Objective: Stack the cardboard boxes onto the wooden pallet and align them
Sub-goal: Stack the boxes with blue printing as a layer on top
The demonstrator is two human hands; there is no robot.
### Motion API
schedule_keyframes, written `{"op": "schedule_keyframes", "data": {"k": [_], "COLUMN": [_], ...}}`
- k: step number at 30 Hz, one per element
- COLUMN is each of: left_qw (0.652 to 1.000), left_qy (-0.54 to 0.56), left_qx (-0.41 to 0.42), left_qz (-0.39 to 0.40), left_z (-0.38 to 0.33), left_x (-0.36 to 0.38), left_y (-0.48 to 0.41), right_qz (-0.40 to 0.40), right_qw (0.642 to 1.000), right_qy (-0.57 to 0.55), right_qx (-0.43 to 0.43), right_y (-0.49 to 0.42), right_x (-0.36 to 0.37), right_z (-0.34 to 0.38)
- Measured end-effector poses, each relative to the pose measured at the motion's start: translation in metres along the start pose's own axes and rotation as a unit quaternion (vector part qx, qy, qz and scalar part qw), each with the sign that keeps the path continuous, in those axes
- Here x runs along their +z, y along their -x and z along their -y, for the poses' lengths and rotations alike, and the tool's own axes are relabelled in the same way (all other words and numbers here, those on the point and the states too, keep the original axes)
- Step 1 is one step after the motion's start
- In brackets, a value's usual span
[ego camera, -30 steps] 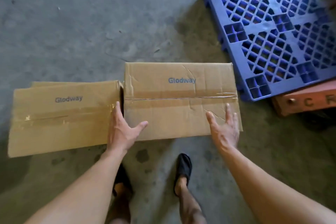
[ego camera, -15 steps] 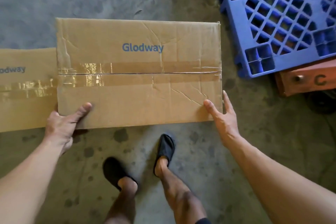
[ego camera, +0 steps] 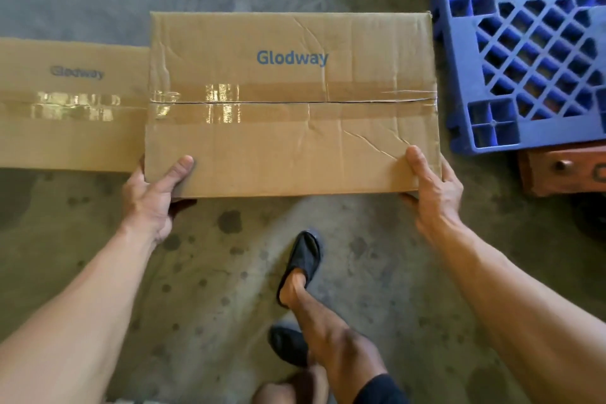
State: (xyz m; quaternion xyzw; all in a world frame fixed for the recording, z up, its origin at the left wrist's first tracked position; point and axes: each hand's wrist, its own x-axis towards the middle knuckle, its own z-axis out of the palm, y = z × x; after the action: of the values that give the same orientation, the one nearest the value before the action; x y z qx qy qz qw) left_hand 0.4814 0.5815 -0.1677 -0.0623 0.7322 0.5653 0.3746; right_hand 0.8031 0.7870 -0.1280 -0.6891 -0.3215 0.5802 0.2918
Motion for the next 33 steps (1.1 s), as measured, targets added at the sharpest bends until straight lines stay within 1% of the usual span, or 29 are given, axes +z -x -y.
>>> {"op": "schedule_keyframes", "data": {"k": [4,9,12,15,17,20,24,27,29,31,33], "left_qw": [0.999,0.992,0.986,0.974,0.963,0.952,0.927,0.903,0.885,0.863,0.836], "left_qy": [0.045,0.097,0.118,0.135,0.156,0.179,0.193,0.209,0.215,0.236,0.27], "left_qx": [0.012,0.054,0.067,0.074,0.085,0.084,0.08,0.074,0.072,0.067,0.046], "left_qz": [-0.013,-0.061,-0.102,-0.164,-0.201,-0.235,-0.31,-0.369,-0.407,-0.441,-0.475], "left_z": [-0.017,-0.06,-0.085,-0.095,-0.096,-0.1,-0.097,-0.094,-0.092,-0.086,-0.072], "left_x": [-0.036,-0.125,-0.185,-0.243,-0.284,-0.33,-0.389,-0.428,-0.445,-0.462,-0.471], "left_y": [0.049,0.13,0.194,0.252,0.287,0.335,0.368,0.382,0.386,0.387,0.394], "right_qz": [0.055,0.146,0.198,0.249,0.302,0.356,0.419,0.465,0.477,0.497,0.518], "right_qw": [0.997,0.985,0.975,0.962,0.945,0.919,0.88,0.844,0.829,0.811,0.782], "right_qy": [0.016,0.022,0.037,0.052,0.078,0.12,0.176,0.225,0.246,0.264,0.307], "right_qx": [-0.044,-0.084,-0.099,-0.101,-0.1,-0.118,-0.136,-0.144,-0.161,-0.159,-0.164], "right_y": [0.05,0.142,0.203,0.261,0.299,0.347,0.391,0.422,0.441,0.46,0.482], "right_x": [0.001,0.025,0.046,0.071,0.089,0.121,0.173,0.222,0.255,0.295,0.324], "right_z": [0.033,0.07,0.084,0.095,0.095,0.091,0.077,0.066,0.057,0.046,0.031]}}
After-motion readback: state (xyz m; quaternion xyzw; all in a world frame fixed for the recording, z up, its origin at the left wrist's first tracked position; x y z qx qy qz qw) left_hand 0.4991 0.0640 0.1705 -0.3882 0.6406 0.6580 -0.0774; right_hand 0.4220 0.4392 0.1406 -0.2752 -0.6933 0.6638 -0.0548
